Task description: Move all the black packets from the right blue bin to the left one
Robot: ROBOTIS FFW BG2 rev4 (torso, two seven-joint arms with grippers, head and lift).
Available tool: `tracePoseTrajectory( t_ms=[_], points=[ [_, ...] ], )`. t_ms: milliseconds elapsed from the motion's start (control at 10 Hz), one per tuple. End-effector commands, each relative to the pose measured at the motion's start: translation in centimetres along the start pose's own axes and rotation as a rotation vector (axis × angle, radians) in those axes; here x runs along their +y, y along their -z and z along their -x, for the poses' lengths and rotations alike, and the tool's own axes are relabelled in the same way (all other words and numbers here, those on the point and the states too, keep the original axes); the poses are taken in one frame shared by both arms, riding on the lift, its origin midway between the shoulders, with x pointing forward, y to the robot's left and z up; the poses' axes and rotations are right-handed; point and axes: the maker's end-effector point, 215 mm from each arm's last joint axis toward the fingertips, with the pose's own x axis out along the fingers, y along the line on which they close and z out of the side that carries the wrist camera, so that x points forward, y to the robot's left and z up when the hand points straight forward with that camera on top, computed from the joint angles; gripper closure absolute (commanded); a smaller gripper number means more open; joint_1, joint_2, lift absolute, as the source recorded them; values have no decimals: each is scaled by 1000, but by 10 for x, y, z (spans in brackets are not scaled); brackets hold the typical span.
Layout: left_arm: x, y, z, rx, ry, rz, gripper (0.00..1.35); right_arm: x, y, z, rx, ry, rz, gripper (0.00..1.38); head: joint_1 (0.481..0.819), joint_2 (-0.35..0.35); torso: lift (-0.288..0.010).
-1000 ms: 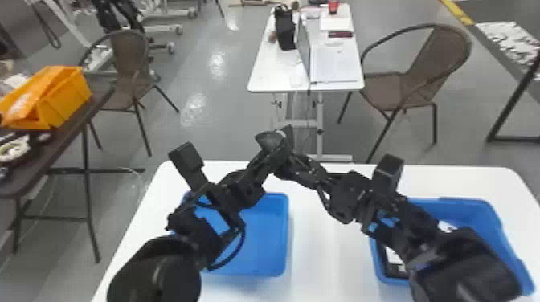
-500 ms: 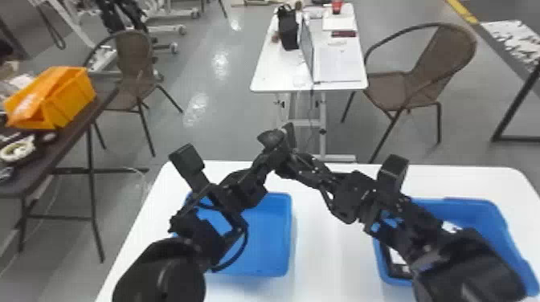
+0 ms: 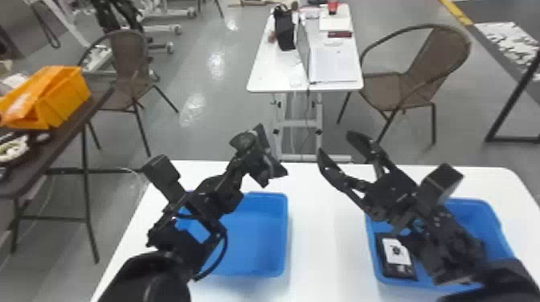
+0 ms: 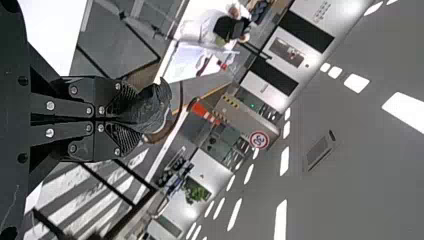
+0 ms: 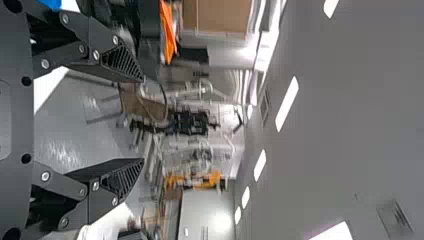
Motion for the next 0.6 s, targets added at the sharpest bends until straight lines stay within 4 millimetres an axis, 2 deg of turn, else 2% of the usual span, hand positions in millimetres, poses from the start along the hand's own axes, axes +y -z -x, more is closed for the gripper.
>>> tracePoseTrajectory(
  t_ms=[0, 100, 200, 300, 500],
  points=[
    [38, -2, 19, -6, -90, -111, 1217, -30, -1, 37, 20, 127, 11, 300, 695, 120, 0],
    [66, 6, 36, 17, -157, -216, 1217, -49, 21, 63, 87, 214, -14, 325, 695, 107, 0],
    [84, 24, 48, 57, -202, -258, 1217, -58, 41, 86, 132, 274, -44, 328, 695, 101, 0],
    [94, 35, 56, 87, -231, -310, 1217, -63, 57, 102, 175, 308, -69, 326, 695, 97, 0],
    [105, 53, 62, 145, -253, -469, 1217, -67, 78, 116, 241, 330, -104, 328, 695, 87, 0]
  ],
)
